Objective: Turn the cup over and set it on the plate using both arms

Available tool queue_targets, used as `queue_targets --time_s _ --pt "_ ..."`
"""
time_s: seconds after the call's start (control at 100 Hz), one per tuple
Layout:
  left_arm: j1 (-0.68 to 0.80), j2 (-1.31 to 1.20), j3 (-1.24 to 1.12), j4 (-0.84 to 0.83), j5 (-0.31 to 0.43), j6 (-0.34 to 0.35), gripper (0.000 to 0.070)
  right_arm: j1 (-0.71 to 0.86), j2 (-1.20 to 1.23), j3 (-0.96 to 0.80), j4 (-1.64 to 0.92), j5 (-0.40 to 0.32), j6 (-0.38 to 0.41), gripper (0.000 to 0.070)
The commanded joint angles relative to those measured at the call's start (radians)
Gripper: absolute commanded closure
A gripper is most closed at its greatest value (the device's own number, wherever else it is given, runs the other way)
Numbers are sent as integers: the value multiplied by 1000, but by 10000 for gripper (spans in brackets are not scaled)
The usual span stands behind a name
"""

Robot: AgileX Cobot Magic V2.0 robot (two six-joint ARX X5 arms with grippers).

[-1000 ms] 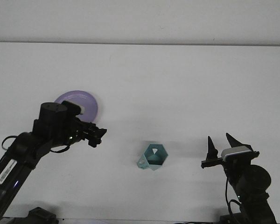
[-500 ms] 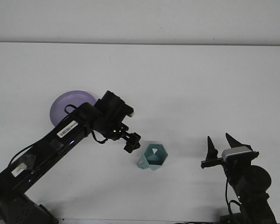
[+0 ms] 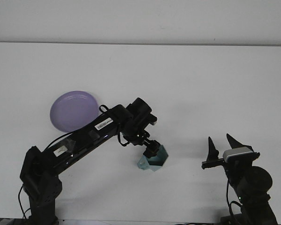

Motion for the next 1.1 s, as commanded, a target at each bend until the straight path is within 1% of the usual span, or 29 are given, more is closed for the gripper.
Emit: queue_targets --time_s 0.0,0.19,0.26,0.3,0.35,0.41,0.47,0.48,0.51,0.72,0.78,0.91,1.01,1.09 --pt "-18 33 23 2 1 1 191 0 0 6 14 2 13 286" --pt "-31 74 23 -1 1 5 198 0 0 6 14 2 13 286" --pt "-36 84 23 -5 0 7 226 0 0 6 14 2 13 286" --pt "-38 87 23 -10 0 12 284 0 0 6 14 2 13 286" --pt "-41 91 23 -26 0 33 380 0 0 6 14 2 13 286" --pt "-42 92 23 -42 0 56 522 0 0 6 14 2 13 286" --pt "-42 92 23 -48 0 62 690 0 0 6 14 2 13 286" --pt "-43 92 23 -48 0 62 700 0 0 6 14 2 13 286" --pt "-42 92 23 -48 0 62 684 0 0 6 14 2 13 286" --pt "-32 92 42 -56 -4 61 687 0 1 6 14 2 13 286" --pt "-24 92 63 -71 -18 58 687 0 1 6 13 2 13 286" --pt "10 91 145 -149 -82 60 687 0 1 6 13 2 13 286" --pt "60 81 219 -212 -89 82 687 0 1 6 13 2 13 286" --pt "115 66 280 -259 -96 85 687 0 1 6 13 3 13 286"
